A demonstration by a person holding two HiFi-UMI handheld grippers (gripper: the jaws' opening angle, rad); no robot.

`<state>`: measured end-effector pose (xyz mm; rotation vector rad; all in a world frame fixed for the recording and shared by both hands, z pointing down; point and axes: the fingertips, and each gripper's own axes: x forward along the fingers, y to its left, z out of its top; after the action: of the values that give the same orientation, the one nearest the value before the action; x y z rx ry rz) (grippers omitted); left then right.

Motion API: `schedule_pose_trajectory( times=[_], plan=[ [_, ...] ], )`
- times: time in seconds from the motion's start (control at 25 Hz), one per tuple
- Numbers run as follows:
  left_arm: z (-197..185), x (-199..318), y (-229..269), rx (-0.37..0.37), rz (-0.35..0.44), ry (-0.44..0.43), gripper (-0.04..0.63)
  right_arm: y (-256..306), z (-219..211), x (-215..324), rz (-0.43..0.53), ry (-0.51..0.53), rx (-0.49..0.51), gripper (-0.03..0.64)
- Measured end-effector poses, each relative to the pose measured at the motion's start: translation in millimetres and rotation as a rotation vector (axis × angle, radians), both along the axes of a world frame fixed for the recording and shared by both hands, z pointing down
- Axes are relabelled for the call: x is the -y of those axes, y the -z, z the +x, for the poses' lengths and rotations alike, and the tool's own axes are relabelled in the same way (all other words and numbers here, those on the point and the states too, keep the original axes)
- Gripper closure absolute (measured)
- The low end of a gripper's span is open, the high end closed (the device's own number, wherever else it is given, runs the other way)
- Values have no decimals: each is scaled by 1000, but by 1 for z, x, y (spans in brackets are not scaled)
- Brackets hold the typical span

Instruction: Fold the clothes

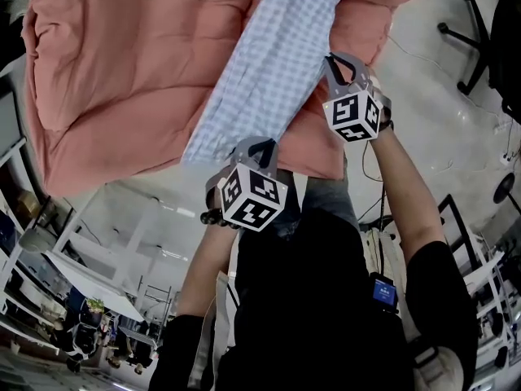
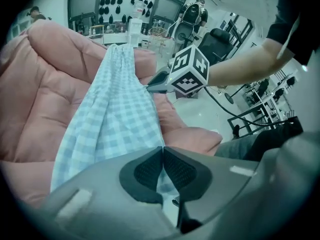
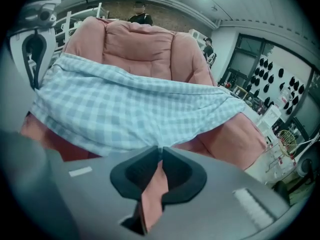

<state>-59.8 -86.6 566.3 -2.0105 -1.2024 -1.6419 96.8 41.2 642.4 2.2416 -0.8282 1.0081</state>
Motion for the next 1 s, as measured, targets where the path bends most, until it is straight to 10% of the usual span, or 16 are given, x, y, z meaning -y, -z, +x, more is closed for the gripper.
schedule_pose_trajectory(
  times=[0.36, 0.6, 1.0],
  plan=[
    [-5, 0, -33, 73, 35, -78, 565, -16, -11, -6, 35, -6, 35, 581],
    [-7, -4, -32, 121, -30, -89, 399, -18, -7, 0, 70, -44, 37, 570],
    [57, -11, 17, -14, -60, -55, 377, 26, -11, -5, 266, -218, 118, 437]
  ],
)
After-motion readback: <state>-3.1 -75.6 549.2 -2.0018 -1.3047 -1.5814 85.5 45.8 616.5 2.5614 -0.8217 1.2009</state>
